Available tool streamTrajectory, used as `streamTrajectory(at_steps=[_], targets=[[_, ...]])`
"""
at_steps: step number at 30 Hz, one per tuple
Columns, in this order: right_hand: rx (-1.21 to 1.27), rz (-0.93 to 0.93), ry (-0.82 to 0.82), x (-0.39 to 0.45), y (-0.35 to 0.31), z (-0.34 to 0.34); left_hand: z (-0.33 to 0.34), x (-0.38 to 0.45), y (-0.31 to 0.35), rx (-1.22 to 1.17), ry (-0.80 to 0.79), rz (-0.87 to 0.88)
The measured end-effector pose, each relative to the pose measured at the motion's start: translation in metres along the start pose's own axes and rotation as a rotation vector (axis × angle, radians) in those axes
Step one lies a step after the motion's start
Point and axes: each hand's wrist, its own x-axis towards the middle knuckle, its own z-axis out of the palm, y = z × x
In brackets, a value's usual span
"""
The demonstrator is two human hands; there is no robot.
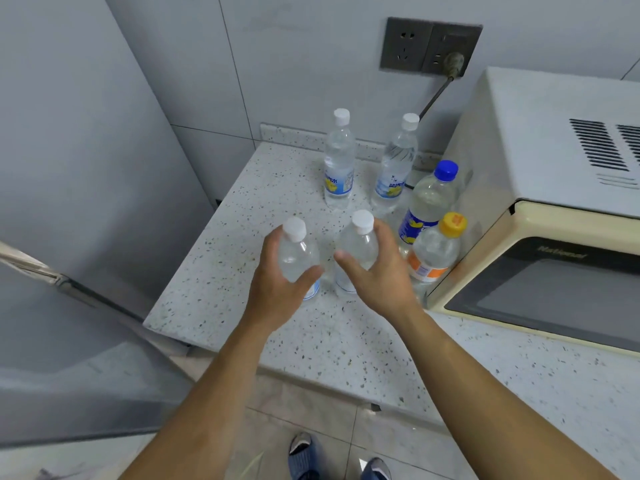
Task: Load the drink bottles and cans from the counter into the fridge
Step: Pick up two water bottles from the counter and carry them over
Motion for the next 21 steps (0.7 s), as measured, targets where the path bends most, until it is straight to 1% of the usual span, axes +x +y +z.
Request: streamTrajectory(at_steps=[3, 5, 8, 10, 12, 15, 18, 21], targets=[[0.016, 0.085, 0.035, 0.005, 0.007, 0.007, 0.006, 0.001, -0.018, -0.066, -0.045, -0.113], [0.064, 0.153, 0.057, 0.005, 0.015, 0.014, 0.011, 0.000, -0.032, -0.128, -0.059, -0.155], [0.073, 0.221, 0.087, -0.003, 0.030, 0.027, 0.015, -0.002, -0.047, -0.175, -0.006, -0.203], [0.079, 0.222, 0.121, -0.008, 0.035, 0.032, 0.016, -0.006, -0.047, -0.197, 0.045, -0.214], [0.117, 0.206, 0.131, -0.013, 0.038, 0.033, 0.015, -0.013, -0.045, -0.211, 0.061, -0.222], [0.141, 0.160, 0.087, -0.026, 0.039, 0.028, 0.008, -0.035, -0.040, -0.238, 0.070, -0.251], [0.174, 0.148, 0.025, -0.046, 0.041, 0.018, 0.004, -0.068, -0.041, -0.261, 0.123, -0.307], [0.265, 0.106, -0.049, -0.070, 0.044, 0.007, 0.007, -0.109, -0.046, -0.366, 0.156, -0.363]])
